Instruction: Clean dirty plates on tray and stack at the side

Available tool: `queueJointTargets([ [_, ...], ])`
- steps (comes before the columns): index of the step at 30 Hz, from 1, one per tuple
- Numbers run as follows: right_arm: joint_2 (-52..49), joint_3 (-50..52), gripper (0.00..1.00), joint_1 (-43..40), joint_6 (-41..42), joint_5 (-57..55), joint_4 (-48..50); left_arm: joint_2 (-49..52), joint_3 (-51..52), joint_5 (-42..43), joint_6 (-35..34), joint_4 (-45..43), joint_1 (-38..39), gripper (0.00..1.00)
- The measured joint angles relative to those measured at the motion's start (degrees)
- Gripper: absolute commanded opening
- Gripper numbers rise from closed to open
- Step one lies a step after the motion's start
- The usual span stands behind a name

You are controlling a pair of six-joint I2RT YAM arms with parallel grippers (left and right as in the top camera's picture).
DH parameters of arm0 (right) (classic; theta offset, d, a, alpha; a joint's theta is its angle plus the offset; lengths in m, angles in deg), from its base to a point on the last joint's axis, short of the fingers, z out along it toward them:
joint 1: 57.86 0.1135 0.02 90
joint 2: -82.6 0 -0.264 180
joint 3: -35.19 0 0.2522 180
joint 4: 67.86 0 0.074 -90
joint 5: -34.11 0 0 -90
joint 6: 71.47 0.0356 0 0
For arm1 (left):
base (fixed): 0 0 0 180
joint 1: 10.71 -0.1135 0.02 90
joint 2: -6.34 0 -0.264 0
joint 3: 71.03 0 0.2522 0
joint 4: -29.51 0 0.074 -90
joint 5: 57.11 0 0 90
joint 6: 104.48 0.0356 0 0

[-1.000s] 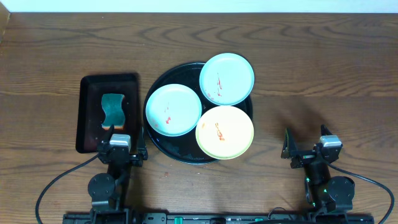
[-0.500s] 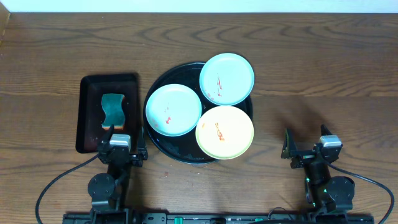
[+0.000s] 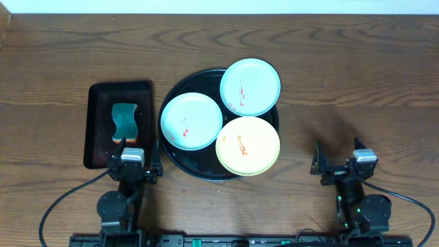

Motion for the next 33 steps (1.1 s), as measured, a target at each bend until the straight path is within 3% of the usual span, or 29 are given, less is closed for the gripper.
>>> queueJointTargets([
  [13,-0.02,0.00,0.99,0.00,2.01,-0.09,0.28,0.00,-0.02,0.07,-0.74,-0.04,0.00,0.78],
  [19,-0.07,0.00,0.99,0.00,7.58,1.88,3.69,0.02,-1.18,0.20,-6.34,1.92,0.00,0.79],
  [33,-1.27,-3.69,0.99,0.00,9.57,6.64,3.91,2.19,-13.14,0.52,-10.56,16.33,0.00,0.78],
])
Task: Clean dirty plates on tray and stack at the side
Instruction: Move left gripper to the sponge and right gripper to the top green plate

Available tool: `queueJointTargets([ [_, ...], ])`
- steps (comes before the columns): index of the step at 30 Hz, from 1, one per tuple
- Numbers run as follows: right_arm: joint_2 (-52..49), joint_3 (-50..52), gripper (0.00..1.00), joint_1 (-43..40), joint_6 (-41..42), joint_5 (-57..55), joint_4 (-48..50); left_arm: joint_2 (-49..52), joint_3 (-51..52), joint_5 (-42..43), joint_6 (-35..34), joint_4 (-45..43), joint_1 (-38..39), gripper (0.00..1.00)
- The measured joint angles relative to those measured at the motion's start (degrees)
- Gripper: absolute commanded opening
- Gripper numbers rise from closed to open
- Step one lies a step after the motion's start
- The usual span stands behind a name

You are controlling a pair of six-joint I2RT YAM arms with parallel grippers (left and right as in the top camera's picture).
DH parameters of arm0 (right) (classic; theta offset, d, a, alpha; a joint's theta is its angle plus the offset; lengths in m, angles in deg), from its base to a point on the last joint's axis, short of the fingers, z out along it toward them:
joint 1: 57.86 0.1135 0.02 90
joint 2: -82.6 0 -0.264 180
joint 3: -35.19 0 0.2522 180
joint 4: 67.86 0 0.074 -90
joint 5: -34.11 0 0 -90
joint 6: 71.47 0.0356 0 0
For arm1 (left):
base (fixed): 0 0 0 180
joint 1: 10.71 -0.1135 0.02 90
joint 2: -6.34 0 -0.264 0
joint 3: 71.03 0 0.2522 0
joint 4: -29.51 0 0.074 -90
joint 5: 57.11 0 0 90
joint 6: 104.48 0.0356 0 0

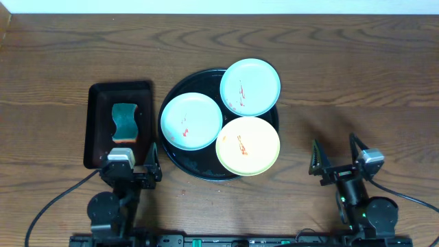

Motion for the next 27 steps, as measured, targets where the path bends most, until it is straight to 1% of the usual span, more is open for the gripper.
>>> queueJointTargets([
  [4,-3.82,-4.57,0.99,0.00,0.04,1.09,0.00,5.22,-4.59,0.11,-0.17,2.93,0.00,0.79],
  [8,-9.92,-9.16,0.99,-0.02,0.20,2.54,-0.42,14.45,-11.93,1.31,-0.17,7.43,0.00,0.78],
  [12,-18.73,-15.65,0.99,-0.02,0.17,4.04,-3.78,25.33,-21.40,2.19,-0.15,13.27,0.02,0.78],
  [14,-24.52,-20.35,0.99,0.00,-0.31,5.31,-7.34,30.80,-26.58,2.47,-0.15,17.59,0.02,0.78],
  [16,-28.06,-23.45,0.99,-0.02,-0.85,6.27,-10.01,36.26,-31.80,2.64,-0.07,21.75,0.02,0.78],
  [17,-30.62,-25.68,0.99,-0.02,-1.33,7.02,-11.87,39.63,-35.47,2.71,0.17,25.49,0.00,0.78],
  [21,-38.82,-33.38,0.99,-0.02,-2.40,9.01,-18.80,50.23,-46.82,2.78,3.06,35.76,0.02,0.79],
  [24,-44.87,-39.45,0.99,-0.02,-4.39,10.19,-25.46,58.47,-55.39,2.67,5.31,44.28,0.02,0.79],
  [27,-50.80,-46.07,0.99,-0.02,-6.69,11.06,-33.62,66.05,-62.45,2.54,6.38,50.01,0.02,0.79],
])
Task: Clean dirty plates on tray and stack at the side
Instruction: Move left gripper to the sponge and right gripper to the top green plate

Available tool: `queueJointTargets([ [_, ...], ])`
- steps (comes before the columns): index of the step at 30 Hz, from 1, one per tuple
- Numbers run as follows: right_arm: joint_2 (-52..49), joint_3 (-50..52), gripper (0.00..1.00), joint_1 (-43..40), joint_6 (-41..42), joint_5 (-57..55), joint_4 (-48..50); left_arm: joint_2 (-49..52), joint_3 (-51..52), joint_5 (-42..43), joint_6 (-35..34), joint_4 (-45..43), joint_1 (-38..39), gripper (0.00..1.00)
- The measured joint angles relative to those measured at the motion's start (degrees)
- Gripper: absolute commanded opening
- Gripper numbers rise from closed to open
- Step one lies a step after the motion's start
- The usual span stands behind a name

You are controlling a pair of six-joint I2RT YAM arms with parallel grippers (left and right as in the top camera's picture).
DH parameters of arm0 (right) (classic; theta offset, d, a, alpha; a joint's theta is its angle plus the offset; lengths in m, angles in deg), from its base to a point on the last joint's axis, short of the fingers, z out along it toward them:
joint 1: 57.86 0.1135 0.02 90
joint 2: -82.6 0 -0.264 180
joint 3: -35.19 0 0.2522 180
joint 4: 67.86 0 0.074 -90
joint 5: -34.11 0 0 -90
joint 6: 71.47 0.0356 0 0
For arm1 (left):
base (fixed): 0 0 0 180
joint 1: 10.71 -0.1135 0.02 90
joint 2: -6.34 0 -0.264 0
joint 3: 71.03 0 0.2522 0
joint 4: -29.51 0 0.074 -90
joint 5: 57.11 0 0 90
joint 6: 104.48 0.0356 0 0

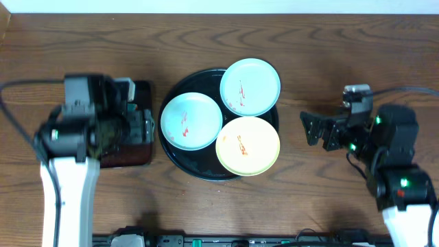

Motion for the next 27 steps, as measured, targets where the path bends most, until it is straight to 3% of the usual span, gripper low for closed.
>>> queueJointTargets([
  [4,-8.00,-9.35,0.99,0.00,-2.97,0.61,-12.81,7.37,-4.04,-0.04,0.85,2.08,0.00,0.78],
  [9,-13.90,-13.09,0.99,0.00,-3.48,1.31,-10.45,13.20,-4.09,-0.13,1.03,1.95,0.00,0.79],
  [13,-16.59,-13.11,0.83,0.22,-1.38,5.79,-5.62,16.85,-4.09,-0.17,1.05,0.79,0.00,0.79],
  [19,-22.03,-14.21,0.79,8.55,1.99,4.81,-2.16,19.67,-4.09,-0.48,1.07,-1.36,0.00,0.78],
  [22,-26.91,-18.69,0.74,13.35,4.26,2.14,-5.27,19.78,-4.24,-3.72,-0.96,-2.43,-0.02,0.78],
  [27,-39.54,-31.06,0.54,20.41,7.76,-1.25,-10.62,19.78,-6.03,-9.09,-5.33,-2.73,-0.81,0.78],
])
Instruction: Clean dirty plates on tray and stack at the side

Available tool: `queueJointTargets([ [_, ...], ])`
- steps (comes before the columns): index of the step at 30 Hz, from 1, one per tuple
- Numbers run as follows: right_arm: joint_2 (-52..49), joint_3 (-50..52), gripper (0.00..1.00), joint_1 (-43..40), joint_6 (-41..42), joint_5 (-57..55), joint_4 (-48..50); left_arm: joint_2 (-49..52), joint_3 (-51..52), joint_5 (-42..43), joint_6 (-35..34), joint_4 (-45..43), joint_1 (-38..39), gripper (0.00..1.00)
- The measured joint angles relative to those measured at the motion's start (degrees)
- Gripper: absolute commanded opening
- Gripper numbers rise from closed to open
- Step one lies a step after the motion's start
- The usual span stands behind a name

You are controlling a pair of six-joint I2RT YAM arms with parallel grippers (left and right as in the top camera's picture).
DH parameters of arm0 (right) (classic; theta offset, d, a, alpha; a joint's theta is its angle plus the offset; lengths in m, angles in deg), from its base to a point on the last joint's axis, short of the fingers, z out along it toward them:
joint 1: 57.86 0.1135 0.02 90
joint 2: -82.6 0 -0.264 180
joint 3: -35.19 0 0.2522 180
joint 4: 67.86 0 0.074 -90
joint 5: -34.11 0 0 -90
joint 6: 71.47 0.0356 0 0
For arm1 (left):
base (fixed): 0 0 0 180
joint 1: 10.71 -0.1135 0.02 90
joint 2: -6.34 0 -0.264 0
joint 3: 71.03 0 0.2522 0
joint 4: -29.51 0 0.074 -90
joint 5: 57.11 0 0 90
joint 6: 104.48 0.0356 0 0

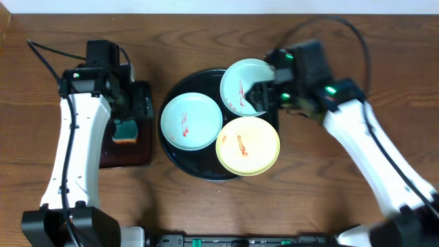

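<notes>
Three stained plates lie on a round black tray point(195, 167): a pale blue plate point(186, 121) at left, a second pale blue plate point(239, 86) at the back, and a yellow plate point(248, 145) in front. Each carries red smears. A teal sponge point(125, 130) rests in a rectangular black tray point(127, 154) to the left. My left gripper point(129, 108) hangs directly over the sponge's far end, partly hiding it. My right gripper point(259, 96) sits over the right side of the back plate. How either pair of jaws stands is hidden by the wrists.
The brown wooden table point(357, 206) stretches around both trays. A pale wall edge runs along the far side. Cables trail from both arms at the back.
My left gripper moved to just over the sponge. My right arm has moved left from beside the round tray and now reaches over the back blue plate.
Both arms first sat folded low at the table's front edge, and a second later they were still there. Then they stood raised, left over the sponge tray, right beside the round tray. Now left is at the sponge, right over the back plate. No plate has moved.
</notes>
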Motion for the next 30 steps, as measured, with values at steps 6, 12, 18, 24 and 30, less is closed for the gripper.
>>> queueJointTargets([
  [6,-12.33,-8.26,0.42,4.22,5.27,-3.28,-0.61,0.00,-0.59,-2.97,-1.62,-0.04,-3.17,0.78],
  [12,-21.90,-9.11,0.40,8.28,8.96,-6.38,1.86,0.00,-0.59,-4.46,-1.66,-0.09,-6.71,0.78],
  [18,-26.82,-9.11,0.39,11.04,10.10,-7.48,4.26,0.00,-0.59,-4.81,-1.66,-0.52,-8.02,0.78],
  [24,-29.22,-9.11,0.32,11.43,10.54,-8.11,7.32,0.00,-0.59,-5.03,-1.68,-0.55,-8.02,0.78],
  [30,-31.87,-9.11,0.25,11.91,10.80,-9.27,9.55,0.44,-0.59,-5.46,-1.66,-1.03,-8.02,0.79],
])
